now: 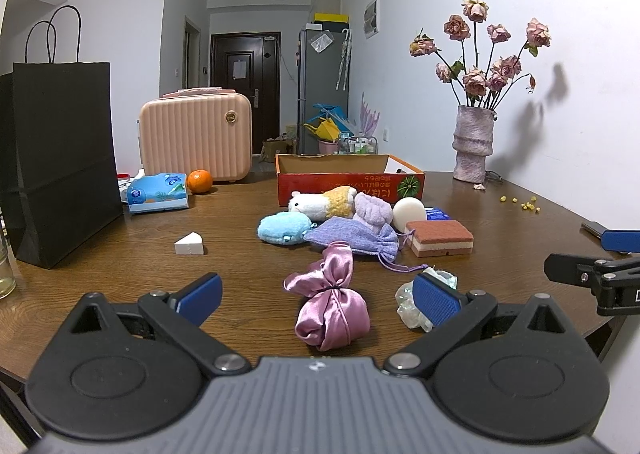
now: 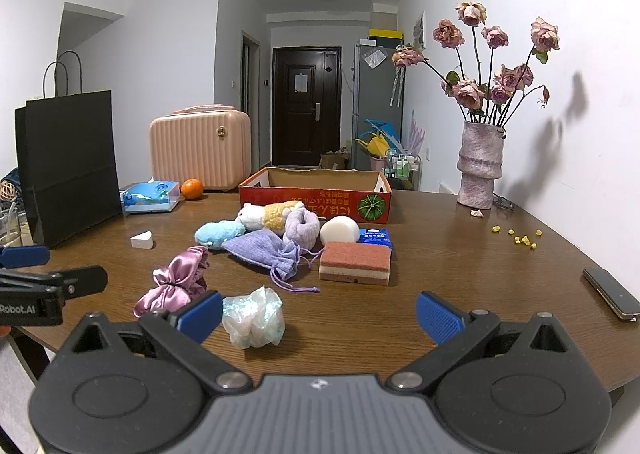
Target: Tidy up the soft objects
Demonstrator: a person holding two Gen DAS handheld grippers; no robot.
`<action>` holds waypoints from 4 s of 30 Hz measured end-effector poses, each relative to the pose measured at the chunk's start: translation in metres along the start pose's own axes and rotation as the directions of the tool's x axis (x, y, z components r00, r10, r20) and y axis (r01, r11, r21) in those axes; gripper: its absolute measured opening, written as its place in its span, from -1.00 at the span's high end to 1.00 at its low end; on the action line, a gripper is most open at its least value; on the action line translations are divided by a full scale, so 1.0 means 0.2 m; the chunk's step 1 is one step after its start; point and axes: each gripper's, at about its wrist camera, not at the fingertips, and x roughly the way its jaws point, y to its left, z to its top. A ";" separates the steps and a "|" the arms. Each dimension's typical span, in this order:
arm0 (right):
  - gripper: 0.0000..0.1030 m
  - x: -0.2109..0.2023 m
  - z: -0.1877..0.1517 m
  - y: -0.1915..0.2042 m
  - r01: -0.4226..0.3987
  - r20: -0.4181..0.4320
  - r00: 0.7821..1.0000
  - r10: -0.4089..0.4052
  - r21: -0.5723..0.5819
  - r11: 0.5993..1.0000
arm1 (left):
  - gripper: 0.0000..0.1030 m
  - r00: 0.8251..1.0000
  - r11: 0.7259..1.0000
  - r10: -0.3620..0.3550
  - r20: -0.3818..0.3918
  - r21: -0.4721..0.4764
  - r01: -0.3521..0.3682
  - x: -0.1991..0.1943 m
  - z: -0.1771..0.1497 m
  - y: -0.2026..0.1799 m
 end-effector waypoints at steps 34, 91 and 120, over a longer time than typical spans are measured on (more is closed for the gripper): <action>-0.98 0.20 0.00 0.05 -0.054 -0.044 0.998 0.052 -0.026 0.998 | -1.00 1.000 1.000 0.019 -0.011 -0.008 -0.019 0.12 0.00 0.06; 0.24 0.68 -0.06 0.05 -0.155 -0.087 0.984 0.153 -0.018 0.988 | -1.00 0.990 1.000 -0.007 -0.141 -0.020 0.004 0.49 -0.03 0.07; 0.24 0.75 -0.09 -0.01 -0.129 -0.104 0.986 0.129 0.012 0.992 | -1.00 0.955 0.999 0.023 -0.295 0.031 -0.014 0.86 -0.03 -0.05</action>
